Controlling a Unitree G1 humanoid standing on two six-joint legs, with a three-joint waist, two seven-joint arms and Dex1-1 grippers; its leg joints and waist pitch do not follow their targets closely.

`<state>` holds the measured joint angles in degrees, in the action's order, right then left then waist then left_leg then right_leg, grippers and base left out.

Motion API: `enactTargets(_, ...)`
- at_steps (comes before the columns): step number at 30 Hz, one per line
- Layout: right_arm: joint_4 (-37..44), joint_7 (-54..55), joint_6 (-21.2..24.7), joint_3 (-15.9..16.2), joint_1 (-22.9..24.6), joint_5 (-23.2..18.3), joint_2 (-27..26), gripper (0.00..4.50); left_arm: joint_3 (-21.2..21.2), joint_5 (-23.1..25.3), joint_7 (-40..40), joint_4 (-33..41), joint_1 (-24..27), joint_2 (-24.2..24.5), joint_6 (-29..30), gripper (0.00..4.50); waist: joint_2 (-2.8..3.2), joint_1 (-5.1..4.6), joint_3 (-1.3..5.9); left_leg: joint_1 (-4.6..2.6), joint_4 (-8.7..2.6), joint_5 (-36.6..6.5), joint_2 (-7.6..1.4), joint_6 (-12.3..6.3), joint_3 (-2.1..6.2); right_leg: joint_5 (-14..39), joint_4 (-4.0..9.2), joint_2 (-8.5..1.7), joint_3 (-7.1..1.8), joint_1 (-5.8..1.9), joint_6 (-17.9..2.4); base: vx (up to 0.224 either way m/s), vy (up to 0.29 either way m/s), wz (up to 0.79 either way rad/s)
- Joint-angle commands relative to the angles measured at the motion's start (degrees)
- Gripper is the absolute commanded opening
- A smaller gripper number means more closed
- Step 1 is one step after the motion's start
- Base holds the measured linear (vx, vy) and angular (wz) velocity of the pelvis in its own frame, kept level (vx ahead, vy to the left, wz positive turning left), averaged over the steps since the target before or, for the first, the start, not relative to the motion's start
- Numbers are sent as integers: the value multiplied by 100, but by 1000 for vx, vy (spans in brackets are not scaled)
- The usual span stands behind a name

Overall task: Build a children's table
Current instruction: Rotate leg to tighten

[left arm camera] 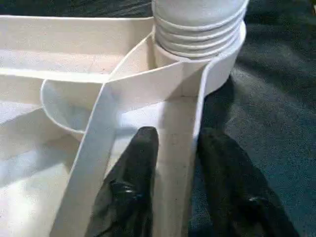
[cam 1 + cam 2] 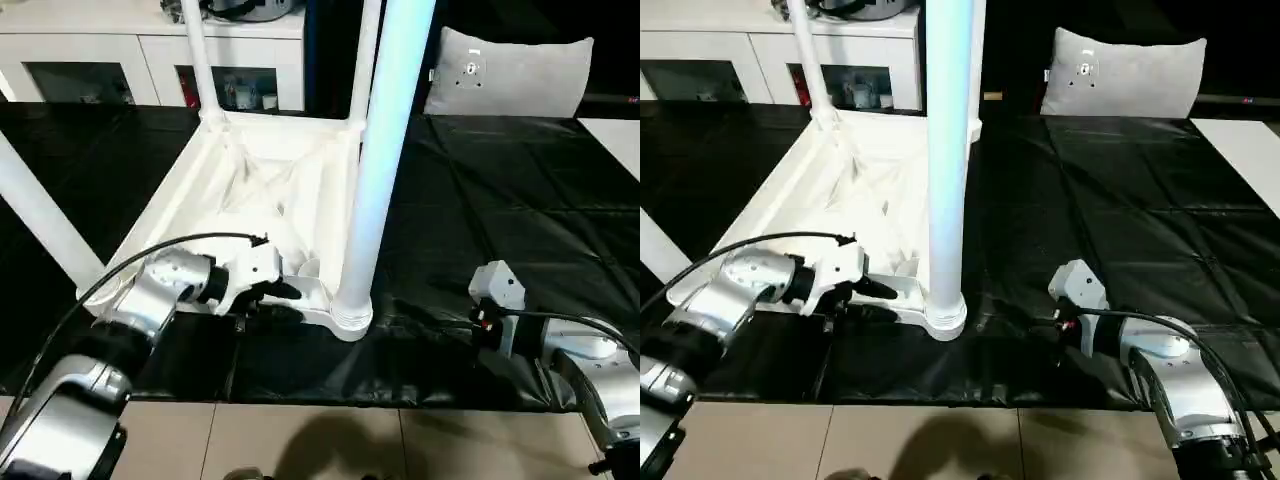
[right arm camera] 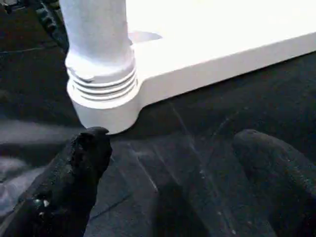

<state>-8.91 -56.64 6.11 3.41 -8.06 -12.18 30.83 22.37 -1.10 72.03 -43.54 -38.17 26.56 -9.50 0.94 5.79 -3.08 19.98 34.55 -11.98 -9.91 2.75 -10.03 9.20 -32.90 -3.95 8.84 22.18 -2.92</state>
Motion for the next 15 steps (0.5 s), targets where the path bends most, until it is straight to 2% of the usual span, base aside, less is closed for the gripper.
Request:
enactTargets(1,186,-36,46,34,73,-72,58,450,30,181,23,-190,-185,27,-105,107,58,37,366,-37,-390,-1152,-337,-370,161,2608,607,-581,-358,-306,-144,0,0,0)
enactTargets(4,215,-49,59,29,102,-78,60,450,40,246,151,-374,-259,-1,-216,85,37,57,371,-40,-396,-1167,-343,-355,163,2604,602,-590,-356,-312,-124,0,0,0)
enactTargets(5,229,-53,70,25,113,-79,58,450,45,264,217,-428,-279,-5,-244,64,76,66,374,-51,-395,-1190,-348,-343,169,2631,607,-595,-352,-305,-123,0,0,0)
enactTargets(6,236,-53,76,20,121,-78,58,450,54,298,263,-486,-303,-9,-278,64,55,62,374,-45,-397,-1194,-346,-341,166,2611,615,-585,-351,-306,-112,0,0,0)
enactTargets(9,241,-57,82,9,124,-90,59,450,87,336,302,-615,-359,-20,-343,31,60,85,389,-35,-405,-1119,-372,-344,177,2431,570,-606,-367,-323,-180,0,0,0)
enactTargets(15,282,-124,140,26,23,-203,41,450,-61,149,549,-700,-367,-140,-340,2,58,88,410,-8,-398,-964,-399,-425,167,2069,507,-624,-390,-343,-369,0,0,0)
